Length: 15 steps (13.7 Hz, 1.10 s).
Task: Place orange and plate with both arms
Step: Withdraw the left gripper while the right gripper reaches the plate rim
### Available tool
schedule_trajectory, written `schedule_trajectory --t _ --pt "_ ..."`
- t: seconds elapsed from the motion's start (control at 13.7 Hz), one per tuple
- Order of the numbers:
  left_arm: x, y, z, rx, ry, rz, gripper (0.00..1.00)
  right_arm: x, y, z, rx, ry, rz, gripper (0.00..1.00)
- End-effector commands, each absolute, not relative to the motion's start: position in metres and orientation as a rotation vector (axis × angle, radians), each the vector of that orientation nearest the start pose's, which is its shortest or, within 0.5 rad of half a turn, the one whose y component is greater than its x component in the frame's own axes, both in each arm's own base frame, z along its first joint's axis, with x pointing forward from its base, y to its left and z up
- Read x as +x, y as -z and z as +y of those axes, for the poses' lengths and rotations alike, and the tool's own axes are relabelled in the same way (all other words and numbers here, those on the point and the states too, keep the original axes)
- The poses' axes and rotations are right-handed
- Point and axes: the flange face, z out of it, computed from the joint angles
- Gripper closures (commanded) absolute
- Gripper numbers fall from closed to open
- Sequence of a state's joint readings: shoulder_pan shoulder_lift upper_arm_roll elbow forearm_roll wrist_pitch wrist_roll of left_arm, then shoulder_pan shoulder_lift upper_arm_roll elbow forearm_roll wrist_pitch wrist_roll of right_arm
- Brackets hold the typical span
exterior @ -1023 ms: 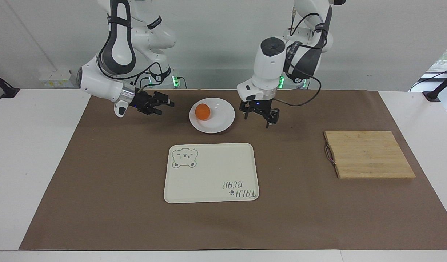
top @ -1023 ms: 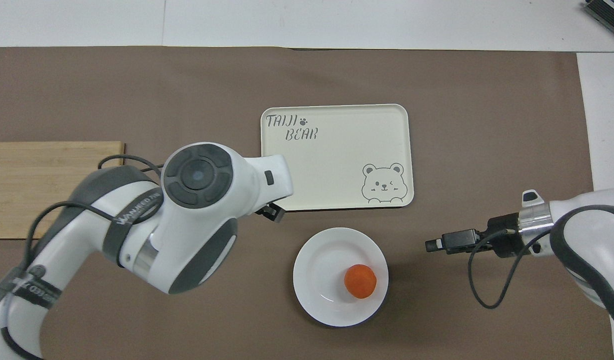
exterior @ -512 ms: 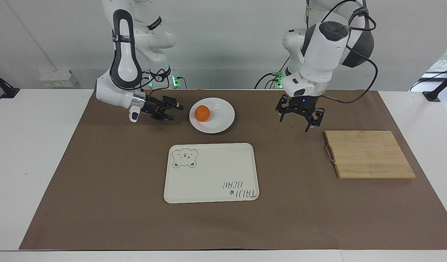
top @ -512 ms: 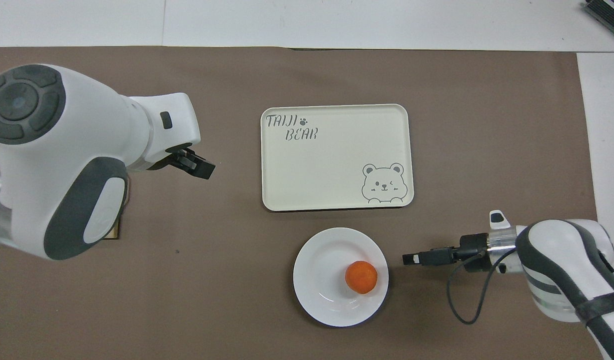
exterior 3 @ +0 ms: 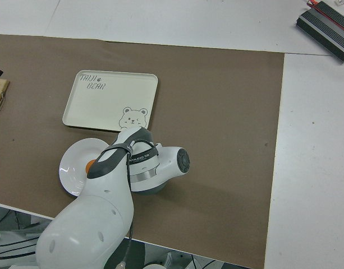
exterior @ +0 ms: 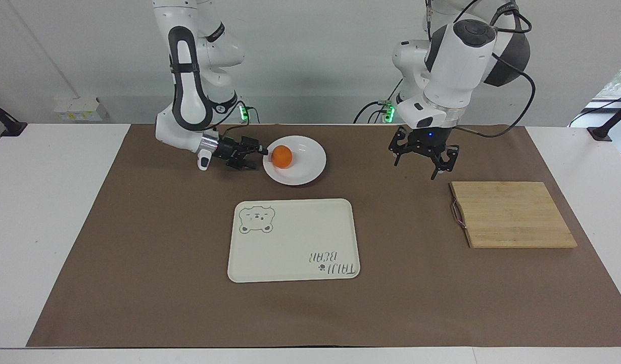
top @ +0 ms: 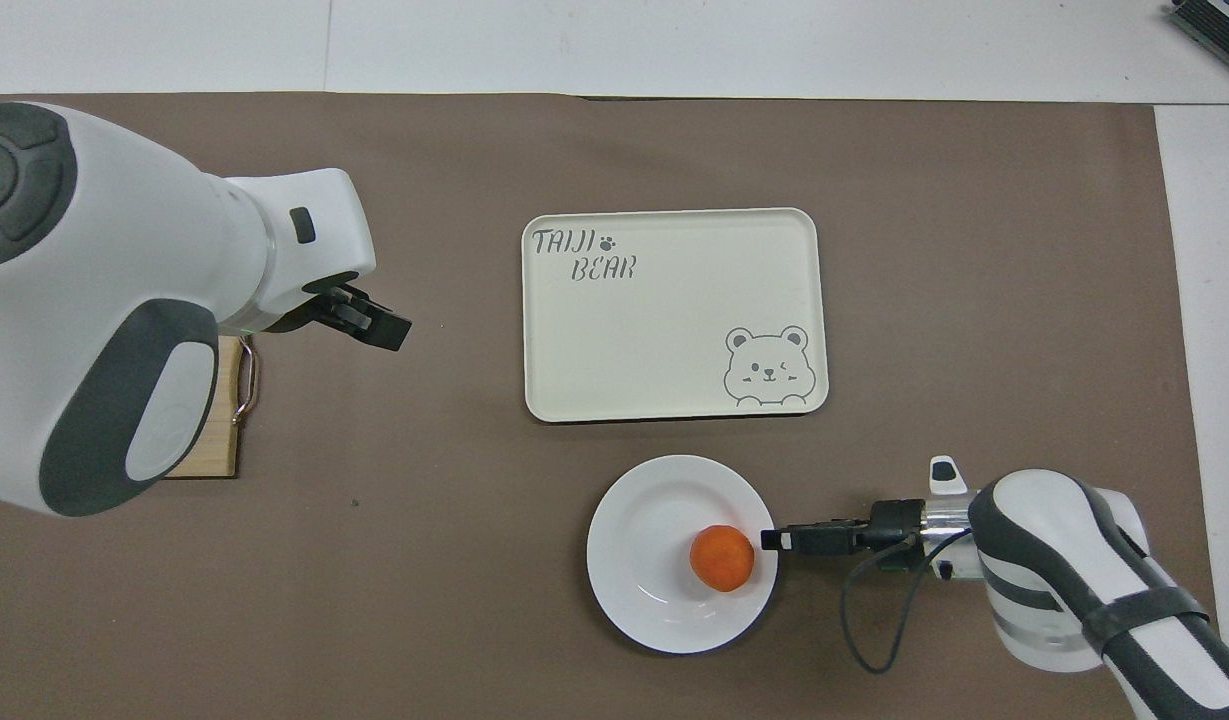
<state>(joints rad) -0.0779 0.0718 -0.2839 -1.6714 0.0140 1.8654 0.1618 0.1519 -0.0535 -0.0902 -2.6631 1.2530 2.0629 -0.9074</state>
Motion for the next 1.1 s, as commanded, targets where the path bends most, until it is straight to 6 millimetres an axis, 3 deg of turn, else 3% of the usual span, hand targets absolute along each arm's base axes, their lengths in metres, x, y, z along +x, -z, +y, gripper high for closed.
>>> schedule_trajectory --t 0.0,0.22,0.37,0.51,0.66,0.88,1.02 --pt "0.572 -0.578 -0.141 -3.081 0.189 0.645 0.00 0.375 -0.245 0.070 -2.138 -0.022 0.002 0.23" --pt "0.587 -0.590 -0.062 -3.108 0.227 0.414 0.00 0.373 -0.239 0.069 -2.136 -0.041 0.017 0.61" --pt "0.589 -0.589 -0.021 -3.121 0.210 0.265 0.00 0.373 -0.238 0.069 -2.136 -0.046 0.026 0.64" --pt "0.583 -0.585 -0.012 -3.157 0.116 0.141 0.00 0.373 -0.238 0.069 -2.139 -0.045 0.029 0.64" --pt "0.578 -0.601 -0.012 -3.168 0.065 -0.013 0.00 0.371 -0.237 0.071 -2.142 -0.052 0.025 0.64" --pt "0.570 -0.616 -0.015 -3.162 0.007 -0.017 0.00 0.371 -0.237 0.073 -2.143 -0.061 0.037 0.64" --pt "0.567 -0.615 -0.017 -3.164 -0.032 -0.015 0.00 0.371 -0.237 0.077 -2.135 -0.059 0.050 0.64"
